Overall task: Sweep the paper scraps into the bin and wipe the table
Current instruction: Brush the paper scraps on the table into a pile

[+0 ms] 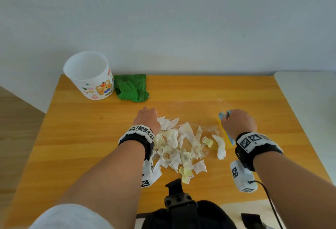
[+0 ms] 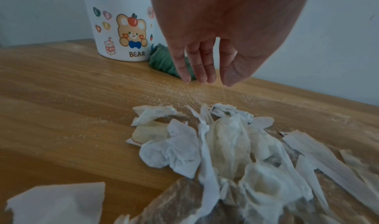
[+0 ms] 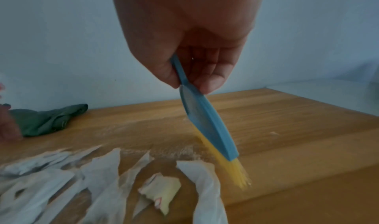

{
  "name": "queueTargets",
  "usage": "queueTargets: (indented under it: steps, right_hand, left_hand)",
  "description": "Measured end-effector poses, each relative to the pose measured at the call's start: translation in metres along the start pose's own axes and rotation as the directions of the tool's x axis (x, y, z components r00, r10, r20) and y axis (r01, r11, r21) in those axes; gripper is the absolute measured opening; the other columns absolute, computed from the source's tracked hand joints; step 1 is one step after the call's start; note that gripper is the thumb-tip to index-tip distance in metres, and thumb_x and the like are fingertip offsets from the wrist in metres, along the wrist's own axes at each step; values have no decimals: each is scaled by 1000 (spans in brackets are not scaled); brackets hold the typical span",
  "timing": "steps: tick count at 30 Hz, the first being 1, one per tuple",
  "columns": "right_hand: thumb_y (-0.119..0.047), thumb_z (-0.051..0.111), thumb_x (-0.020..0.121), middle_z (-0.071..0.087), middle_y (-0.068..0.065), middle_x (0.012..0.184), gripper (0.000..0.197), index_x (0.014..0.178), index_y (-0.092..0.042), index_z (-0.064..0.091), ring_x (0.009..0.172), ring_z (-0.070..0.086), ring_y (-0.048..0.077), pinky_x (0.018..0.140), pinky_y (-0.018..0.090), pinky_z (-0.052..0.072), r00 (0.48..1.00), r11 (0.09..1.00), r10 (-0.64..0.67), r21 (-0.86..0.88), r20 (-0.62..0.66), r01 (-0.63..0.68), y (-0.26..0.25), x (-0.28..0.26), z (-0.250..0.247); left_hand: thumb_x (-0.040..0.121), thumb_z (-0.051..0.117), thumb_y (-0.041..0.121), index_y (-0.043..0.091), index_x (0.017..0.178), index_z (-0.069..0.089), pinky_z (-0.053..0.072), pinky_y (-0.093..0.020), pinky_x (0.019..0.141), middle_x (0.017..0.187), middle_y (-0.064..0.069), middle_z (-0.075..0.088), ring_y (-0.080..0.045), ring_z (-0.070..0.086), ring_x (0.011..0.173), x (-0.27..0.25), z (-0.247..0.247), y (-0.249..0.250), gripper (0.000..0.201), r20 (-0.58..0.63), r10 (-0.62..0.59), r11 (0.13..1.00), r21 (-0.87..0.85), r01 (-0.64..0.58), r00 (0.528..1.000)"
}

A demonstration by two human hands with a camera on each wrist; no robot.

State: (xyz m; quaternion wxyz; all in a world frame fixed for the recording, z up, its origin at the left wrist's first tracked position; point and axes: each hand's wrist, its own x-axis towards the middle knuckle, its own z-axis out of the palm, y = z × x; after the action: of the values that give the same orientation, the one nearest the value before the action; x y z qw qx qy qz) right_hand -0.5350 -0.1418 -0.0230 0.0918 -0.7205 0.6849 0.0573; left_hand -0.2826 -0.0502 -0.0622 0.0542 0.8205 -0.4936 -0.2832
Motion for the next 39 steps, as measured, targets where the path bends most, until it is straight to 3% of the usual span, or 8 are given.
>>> queueTargets:
  steps: [8, 15, 17, 20, 23, 27, 34, 39]
  right_hand:
    - [-27, 46, 94, 48, 2, 65, 22, 75, -16, 46, 52, 41, 17, 47, 27, 31, 977, 990, -123, 94, 177, 107, -29, -21, 22]
    - [-26, 45, 95, 56, 7, 67, 24, 81, -10, 56, 52, 45, 20, 47, 24, 30, 990, 965, -128, 222, -60, 138, -70, -19, -11]
    - [-22, 49, 92, 66, 14, 74, 19, 90, -9, 62, 59, 55, 27, 53, 30, 41, 985, 908, -172, 383, -34, 172, -94, -19, -15]
    - [-19, 53, 90, 71, 11, 70, 11, 94, -14, 63, 67, 69, 28, 67, 41, 59, 971, 767, -228, 626, 67, 137, -134, -31, -9]
    - [-14, 55, 90, 70, 13, 64, 12, 93, -7, 65, 60, 69, 26, 67, 43, 61, 944, 673, -297, 733, 143, 100, -171, -47, 4]
    - [-11, 54, 92, 67, 17, 63, 14, 86, -3, 64, 59, 67, 31, 65, 43, 60, 902, 626, -361, 778, 239, 45, -207, -61, 20]
    - [-9, 53, 92, 68, 22, 68, 18, 83, 3, 64, 58, 67, 30, 60, 36, 59, 858, 669, -392, 743, 331, 19, -226, -71, 41]
    - [-8, 52, 88, 67, 20, 61, 19, 74, 2, 61, 54, 66, 29, 59, 38, 60, 911, 710, -274, 704, 308, -25, -213, -63, 41]
  left_hand:
    - [95, 49, 11, 16, 120, 54, 43, -36, 95, 126, -7, 46, -26, 42, 120, -6, -2, -21, 26, -2, 5, 1000, 15, -5, 1000]
    - [94, 46, 8, 14, 122, 53, 45, -39, 96, 128, -8, 45, -27, 42, 121, -15, -17, -52, 30, -34, -46, 999, 12, 46, 998]
    - [93, 45, 7, 14, 122, 53, 46, -38, 95, 128, -8, 45, -27, 42, 121, -19, -22, -66, 31, -41, -82, 997, 3, 82, 996]
    - [93, 47, 8, 14, 123, 52, 47, -40, 95, 130, -8, 44, -28, 42, 122, -25, -29, -88, 31, -46, -136, 991, 14, 137, 990]
    - [94, 46, 9, 13, 125, 50, 47, -41, 97, 132, -9, 44, -29, 41, 123, -30, -36, -110, 31, -45, -193, 980, 29, 195, 980]
    - [93, 46, 7, 13, 127, 49, 47, -44, 98, 134, -10, 43, -30, 41, 125, -37, -40, -137, 35, -26, -271, 962, 14, 271, 962]
    - [94, 46, 7, 13, 128, 49, 45, -42, 101, 136, -9, 43, -29, 40, 126, -44, -33, -164, 35, -11, -305, 952, -14, 305, 952]
    - [93, 45, 5, 14, 126, 50, 46, -40, 98, 134, -8, 43, -28, 40, 125, -43, -32, -162, 35, 1, -294, 955, -44, 294, 956]
